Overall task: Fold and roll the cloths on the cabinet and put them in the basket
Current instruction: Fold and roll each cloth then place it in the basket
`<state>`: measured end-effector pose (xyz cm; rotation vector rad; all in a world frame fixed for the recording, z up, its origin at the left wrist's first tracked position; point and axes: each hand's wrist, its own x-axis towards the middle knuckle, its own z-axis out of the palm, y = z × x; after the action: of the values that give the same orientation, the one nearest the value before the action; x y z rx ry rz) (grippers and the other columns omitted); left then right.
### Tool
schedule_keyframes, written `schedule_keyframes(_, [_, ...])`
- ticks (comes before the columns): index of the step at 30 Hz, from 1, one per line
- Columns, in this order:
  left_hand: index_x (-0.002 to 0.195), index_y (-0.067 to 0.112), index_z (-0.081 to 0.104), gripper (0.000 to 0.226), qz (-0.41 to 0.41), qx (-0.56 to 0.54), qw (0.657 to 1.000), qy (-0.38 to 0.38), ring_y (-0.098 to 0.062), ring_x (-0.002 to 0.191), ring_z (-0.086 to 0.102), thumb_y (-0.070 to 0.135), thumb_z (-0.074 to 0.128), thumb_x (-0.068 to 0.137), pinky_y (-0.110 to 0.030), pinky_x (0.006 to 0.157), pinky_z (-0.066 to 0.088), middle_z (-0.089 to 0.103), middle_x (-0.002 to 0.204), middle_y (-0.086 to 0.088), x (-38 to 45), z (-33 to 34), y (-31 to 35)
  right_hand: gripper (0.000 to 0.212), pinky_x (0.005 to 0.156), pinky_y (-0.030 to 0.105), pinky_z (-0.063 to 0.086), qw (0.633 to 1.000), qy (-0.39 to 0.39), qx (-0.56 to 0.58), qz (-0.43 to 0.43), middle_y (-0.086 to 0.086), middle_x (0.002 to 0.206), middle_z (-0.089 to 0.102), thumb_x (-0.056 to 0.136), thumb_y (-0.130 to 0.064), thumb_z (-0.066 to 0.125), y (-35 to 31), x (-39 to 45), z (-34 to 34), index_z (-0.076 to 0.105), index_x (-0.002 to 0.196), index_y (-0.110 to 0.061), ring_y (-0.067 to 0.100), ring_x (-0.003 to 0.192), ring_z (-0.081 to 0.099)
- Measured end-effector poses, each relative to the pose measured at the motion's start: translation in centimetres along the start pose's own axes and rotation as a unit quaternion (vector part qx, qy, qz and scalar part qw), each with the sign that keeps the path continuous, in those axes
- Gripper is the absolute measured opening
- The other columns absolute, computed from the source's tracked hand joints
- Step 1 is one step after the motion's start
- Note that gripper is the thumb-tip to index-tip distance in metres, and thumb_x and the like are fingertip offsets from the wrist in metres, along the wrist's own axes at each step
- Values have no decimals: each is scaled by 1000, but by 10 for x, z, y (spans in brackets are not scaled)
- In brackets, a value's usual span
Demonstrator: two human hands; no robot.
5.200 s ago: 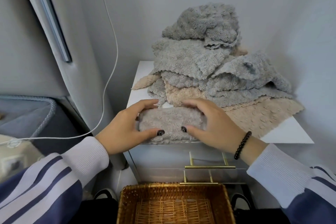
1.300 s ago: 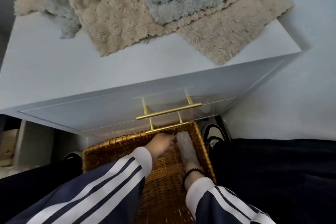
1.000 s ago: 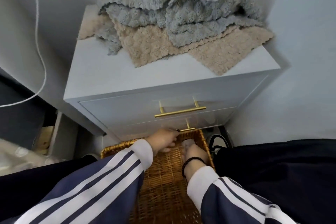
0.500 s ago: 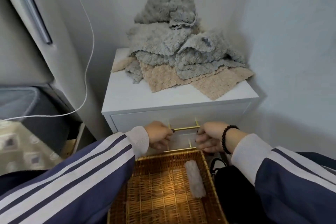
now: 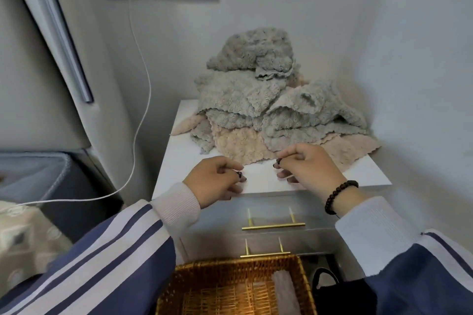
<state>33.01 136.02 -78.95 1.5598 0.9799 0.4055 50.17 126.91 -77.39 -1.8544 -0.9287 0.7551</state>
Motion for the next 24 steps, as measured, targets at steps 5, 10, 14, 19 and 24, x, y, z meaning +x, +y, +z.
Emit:
schedule_keyframes(5, [98, 20, 60, 24, 20, 30, 986, 163, -20, 87, 62, 5, 64, 80, -42, 85, 55, 61, 93, 4, 41, -10, -2, 17, 79, 11, 45, 947, 2, -236, -218, -9, 100, 58, 89, -17, 62, 1, 32, 19, 60, 105, -19, 1, 88, 53])
schedule_keyframes(10, [110, 10, 54, 31, -55, -60, 983, 164, -26, 72, 60, 2, 63, 82, -31, 56, 49, 63, 87, -10, 70, -20, 6, 49, 100, 26, 38, 908, -38, -332, -253, -6, 124, 48, 85, -38, 66, 2, 60, 38, 51, 128, -21, 11, 118, 41])
schedule_keyframes(14, [95, 15, 65, 16, -40, -97, 988, 112, -12, 53, 58, 2, 61, 85, -23, 49, 41, 63, 67, -2, 78, -21, 19, 31, 88, 29, 41, 897, -3, -361, -256, -2, 109, 54, 89, -37, 60, 3, 79, 47, 64, 114, -19, 17, 108, 44])
schedule_keyframes(19, [109, 12, 60, 25, 62, -157, 973, 158, -15, 67, 62, -2, 56, 88, -23, 53, 47, 67, 77, -4, 81, -22, 37, 37, 55, 19, 29, 937, 63, -226, -259, -3, 55, 43, 90, -20, 58, -30, 95, 27, 56, 54, -11, 8, 55, 38])
schedule_keyframes(24, [136, 20, 40, 61, 172, -27, 967, 187, -7, 93, 58, -2, 61, 83, -16, 72, 53, 58, 110, 2, 83, -23, 27, 48, 49, 27, 37, 952, 128, -57, -271, 5, 42, 42, 90, -18, 57, -62, 99, 2, 41, 47, -7, 18, 44, 52])
